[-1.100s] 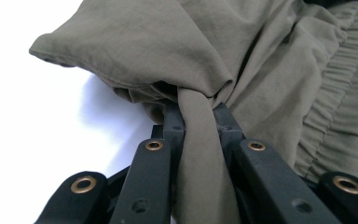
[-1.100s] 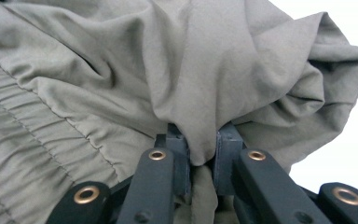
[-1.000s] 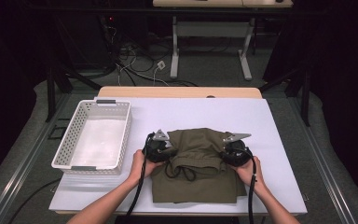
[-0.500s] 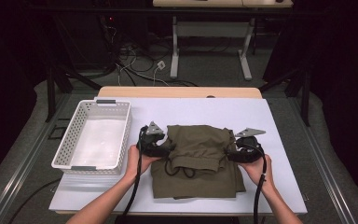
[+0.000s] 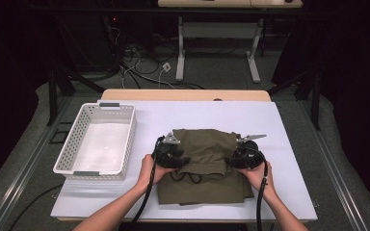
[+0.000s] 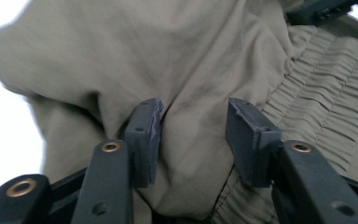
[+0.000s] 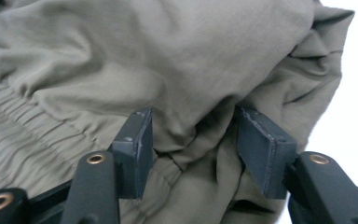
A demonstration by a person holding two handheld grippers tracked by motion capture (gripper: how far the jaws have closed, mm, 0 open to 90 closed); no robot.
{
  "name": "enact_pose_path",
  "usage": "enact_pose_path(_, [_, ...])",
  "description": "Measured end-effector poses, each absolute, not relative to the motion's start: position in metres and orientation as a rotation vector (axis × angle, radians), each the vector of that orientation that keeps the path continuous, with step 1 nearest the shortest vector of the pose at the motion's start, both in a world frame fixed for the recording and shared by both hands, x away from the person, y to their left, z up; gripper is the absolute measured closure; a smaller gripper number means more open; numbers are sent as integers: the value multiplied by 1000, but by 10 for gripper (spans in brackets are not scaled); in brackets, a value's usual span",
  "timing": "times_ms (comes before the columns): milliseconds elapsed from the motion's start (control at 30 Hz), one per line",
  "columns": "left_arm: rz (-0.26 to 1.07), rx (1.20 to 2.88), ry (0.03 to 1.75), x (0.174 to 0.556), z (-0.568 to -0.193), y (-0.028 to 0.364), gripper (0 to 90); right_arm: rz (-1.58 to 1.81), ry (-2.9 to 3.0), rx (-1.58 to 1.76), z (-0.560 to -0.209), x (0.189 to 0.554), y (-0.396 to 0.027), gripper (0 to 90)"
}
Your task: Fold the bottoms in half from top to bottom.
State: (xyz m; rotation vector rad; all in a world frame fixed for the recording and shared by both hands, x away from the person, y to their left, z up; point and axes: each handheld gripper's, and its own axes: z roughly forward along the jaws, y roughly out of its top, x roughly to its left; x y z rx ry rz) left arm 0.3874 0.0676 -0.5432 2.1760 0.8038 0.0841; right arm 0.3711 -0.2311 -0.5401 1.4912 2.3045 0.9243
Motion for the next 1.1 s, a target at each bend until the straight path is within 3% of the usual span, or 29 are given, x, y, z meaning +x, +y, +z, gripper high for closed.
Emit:
enact_pose_path(67, [81, 2179, 795, 387, -546, 66, 639, 938, 2306, 1472, -544, 373, -229, 491])
enact_pose_path(200, [118, 2194, 763, 385, -548, 62, 770, 923, 2297, 1358, -541, 367, -220, 660])
enact_pose_path(367, [127, 2184, 755, 385, -547, 62, 856, 924, 2282, 1296, -538, 361, -215, 850])
enact_pose_path(1100, [73, 2089, 651, 343, -506, 84, 890, 1181, 2271, 1264, -487, 309, -230, 878])
